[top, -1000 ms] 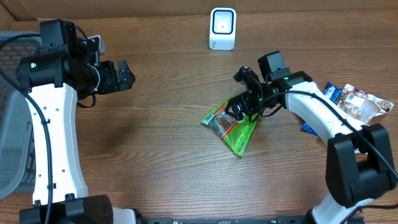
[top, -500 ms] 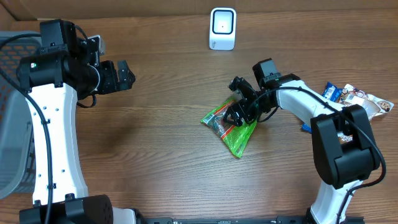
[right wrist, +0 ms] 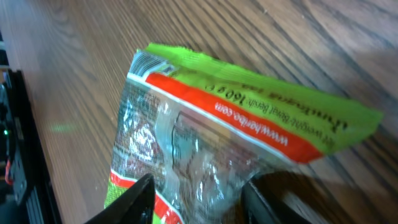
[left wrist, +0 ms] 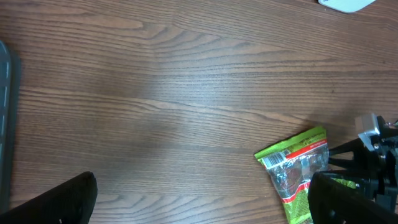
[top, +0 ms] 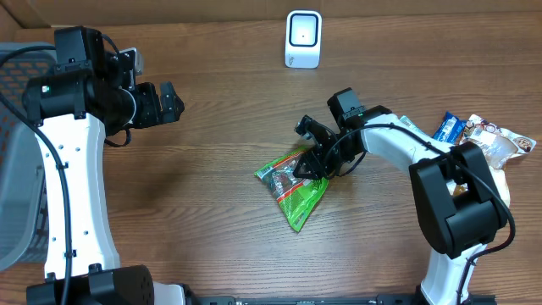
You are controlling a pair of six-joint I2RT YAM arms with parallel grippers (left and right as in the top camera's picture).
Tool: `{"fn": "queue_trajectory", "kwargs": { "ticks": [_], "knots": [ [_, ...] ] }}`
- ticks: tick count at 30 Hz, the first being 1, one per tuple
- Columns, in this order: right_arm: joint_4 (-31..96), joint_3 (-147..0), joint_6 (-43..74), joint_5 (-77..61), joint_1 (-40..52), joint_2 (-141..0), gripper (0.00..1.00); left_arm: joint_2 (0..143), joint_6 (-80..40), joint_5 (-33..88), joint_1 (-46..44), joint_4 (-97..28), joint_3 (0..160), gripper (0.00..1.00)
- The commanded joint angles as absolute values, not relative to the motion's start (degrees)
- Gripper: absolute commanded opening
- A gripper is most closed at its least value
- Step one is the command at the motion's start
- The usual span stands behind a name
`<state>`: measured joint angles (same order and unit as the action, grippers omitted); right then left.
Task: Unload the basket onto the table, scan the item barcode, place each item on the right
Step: 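Lift the candy bag and rotate it with the right gripper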
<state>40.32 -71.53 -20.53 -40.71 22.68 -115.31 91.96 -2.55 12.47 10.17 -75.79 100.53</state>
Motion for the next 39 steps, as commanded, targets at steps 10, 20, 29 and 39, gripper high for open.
{"fn": "queue_trajectory", "kwargs": {
  "ticks": [10, 20, 29, 39],
  "knots": [
    [30.3, -67.5, -15.0, -40.1, 22.4, -118.7, 0.49, 91.8, -1.3, 13.1, 10.1, -75.8, 100.2, 1.00],
    [31.3, -68.0, -10.5, -40.5, 21.7, -120.8, 0.04, 91.8, -1.3, 13.1, 10.0, -75.8, 100.2, 1.00],
    [42.5, -75.7, -10.7, -55.9, 13.1, -117.6, 0.04, 91.8, -1.3, 13.1, 10.0, -75.8, 100.2, 1.00],
    [42.5, -76.6, -10.9, -64.0, 9.2, -106.3, 0.04, 91.8, -1.3, 13.1, 10.1, -75.8, 100.2, 1.00]
  ]
}}
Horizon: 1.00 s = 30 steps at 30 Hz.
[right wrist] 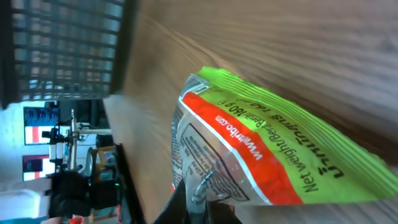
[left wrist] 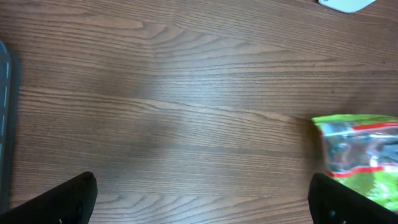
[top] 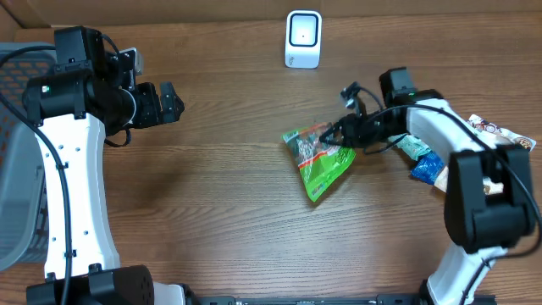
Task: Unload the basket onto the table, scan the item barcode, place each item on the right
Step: 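Lift the candy bag and rotate it with the right gripper, then carry the candy bag up to the white scanner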
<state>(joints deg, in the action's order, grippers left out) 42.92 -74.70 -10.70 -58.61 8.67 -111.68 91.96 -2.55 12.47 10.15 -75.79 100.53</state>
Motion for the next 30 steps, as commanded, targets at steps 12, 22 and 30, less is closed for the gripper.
{"fn": "queue_trajectory", "kwargs": {
  "ticks": [12, 22, 30],
  "knots": [
    [43.0, -76.6, -26.1, -81.9, 9.3, -102.1, 0.04, 91.8, -1.3, 13.1, 10.1, -75.8, 100.2, 1.00],
    [41.1, -76.6, -25.5, -78.5, 9.2, -99.5, 0.04, 91.8, -1.3, 13.1, 10.1, -75.8, 100.2, 1.00],
    [40.9, -76.6, -22.3, -70.4, 9.3, -97.3, 0.04, 91.8, -1.3, 13.1, 10.1, -75.8, 100.2, 1.00]
  ]
}}
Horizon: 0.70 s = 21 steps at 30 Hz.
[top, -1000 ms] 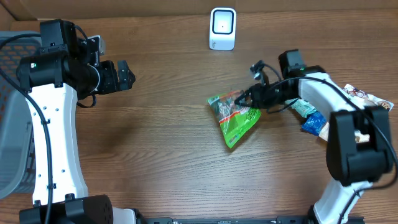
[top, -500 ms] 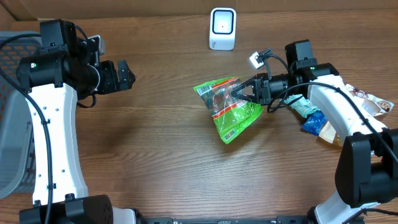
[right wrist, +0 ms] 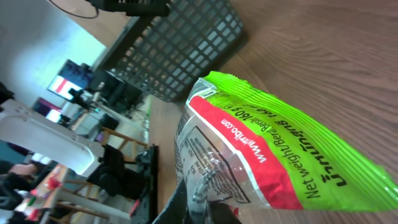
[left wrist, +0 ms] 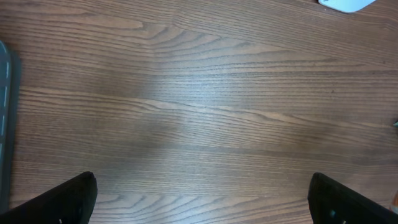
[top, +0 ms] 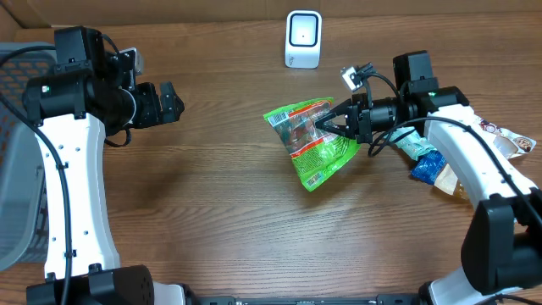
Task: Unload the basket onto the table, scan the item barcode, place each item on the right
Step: 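Carry the candy bag up to the white scanner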
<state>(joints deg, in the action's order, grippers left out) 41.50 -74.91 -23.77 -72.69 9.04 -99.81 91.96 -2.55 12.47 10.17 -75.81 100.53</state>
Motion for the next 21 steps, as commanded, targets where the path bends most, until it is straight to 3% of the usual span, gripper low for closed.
{"fn": "queue_trajectory", "kwargs": {
  "ticks": [1, 9, 17, 21],
  "knots": [
    [40.5, -76.6, -20.4, -67.6, 9.3, -97.1, 0.04, 91.8, -1.3, 13.1, 10.0, -75.8, 100.2, 1.00],
    [37.1, -76.6, -0.5, -24.0, 12.4, -96.4, 0.04, 91.8, -1.3, 13.1, 10.1, -75.8, 100.2, 1.00],
    [34.2, -76.6, -0.5, 14.3, 21.0, -96.5, 0.04, 91.8, -1.3, 13.1, 10.1, -75.8, 100.2, 1.00],
    [30.2, -76.6, -6.7, 20.1, 24.0, -96.6, 0.04, 91.8, -1.3, 13.1, 10.1, -75.8, 100.2, 1.00]
  ]
}}
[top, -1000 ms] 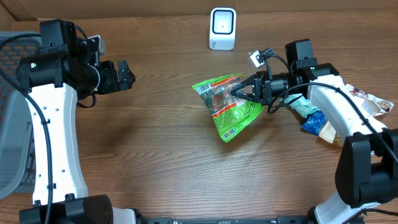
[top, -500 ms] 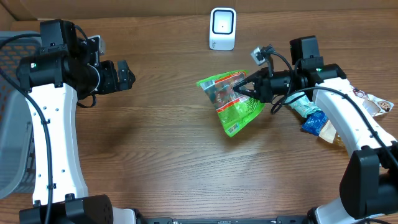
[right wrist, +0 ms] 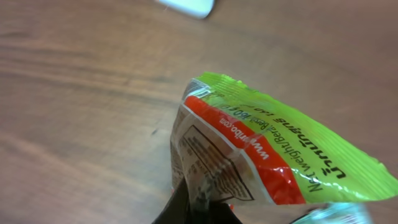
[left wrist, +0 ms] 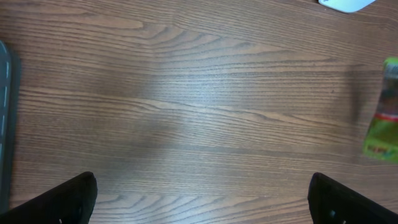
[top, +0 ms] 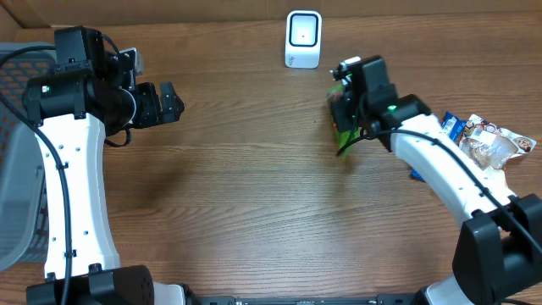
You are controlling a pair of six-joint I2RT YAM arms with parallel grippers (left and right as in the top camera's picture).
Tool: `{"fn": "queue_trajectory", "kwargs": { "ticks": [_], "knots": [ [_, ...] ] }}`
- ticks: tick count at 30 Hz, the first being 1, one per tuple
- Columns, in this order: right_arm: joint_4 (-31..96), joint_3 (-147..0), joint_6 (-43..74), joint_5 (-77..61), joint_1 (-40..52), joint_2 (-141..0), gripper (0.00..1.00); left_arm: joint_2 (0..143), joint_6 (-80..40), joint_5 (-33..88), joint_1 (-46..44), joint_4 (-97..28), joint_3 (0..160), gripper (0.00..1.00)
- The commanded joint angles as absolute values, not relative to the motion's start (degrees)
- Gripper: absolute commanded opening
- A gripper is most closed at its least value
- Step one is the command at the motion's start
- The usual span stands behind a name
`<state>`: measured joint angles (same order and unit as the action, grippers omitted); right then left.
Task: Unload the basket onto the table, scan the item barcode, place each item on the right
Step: 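Carry the candy bag up to the white scanner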
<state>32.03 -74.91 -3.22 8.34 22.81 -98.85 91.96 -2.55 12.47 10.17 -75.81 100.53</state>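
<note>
A green and red snack bag [right wrist: 261, 143] hangs from my right gripper [right wrist: 202, 202], which is shut on its lower edge. In the overhead view the bag [top: 343, 119] is held above the table, turned edge-on under the right wrist, a little in front and to the right of the white barcode scanner [top: 303, 39]. The scanner's lower edge [right wrist: 186, 6] shows at the top of the right wrist view. The bag [left wrist: 384, 112] also shows at the right edge of the left wrist view. My left gripper [left wrist: 205, 199] stands open at the far left, with only wood between its fingers.
Several more snack packets [top: 487, 144] lie at the right edge of the table. A grey mesh basket [top: 17, 152] stands at the left edge, beside the left arm.
My right gripper has turned and moved back towards the scanner with the bag, which was spread flat facing up and now hangs edge-on. The left arm has not moved.
The bag lay flat at mid-table with my right gripper open around its edge. Then the gripper was shut on it and had it further right. Then the bag was up off the table, and now it hangs near the scanner. The left arm stayed still.
</note>
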Motion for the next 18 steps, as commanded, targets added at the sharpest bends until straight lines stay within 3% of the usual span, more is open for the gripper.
{"fn": "queue_trajectory", "kwargs": {
  "ticks": [1, 13, 18],
  "knots": [
    [28.8, -76.6, -7.9, 21.5, 24.6, -96.6, 0.04, 91.8, -1.3, 13.1, 10.1, -75.8, 100.2, 1.00],
    [14.3, -76.6, -20.2, 25.9, 26.3, -97.6, 0.04, 91.8, -1.3, 13.1, 10.0, -75.8, 100.2, 1.00],
    [17.1, -76.6, -20.8, 18.1, 26.3, -97.9, 0.04, 91.8, -1.3, 13.1, 10.1, -75.8, 100.2, 1.00]
  ]
}}
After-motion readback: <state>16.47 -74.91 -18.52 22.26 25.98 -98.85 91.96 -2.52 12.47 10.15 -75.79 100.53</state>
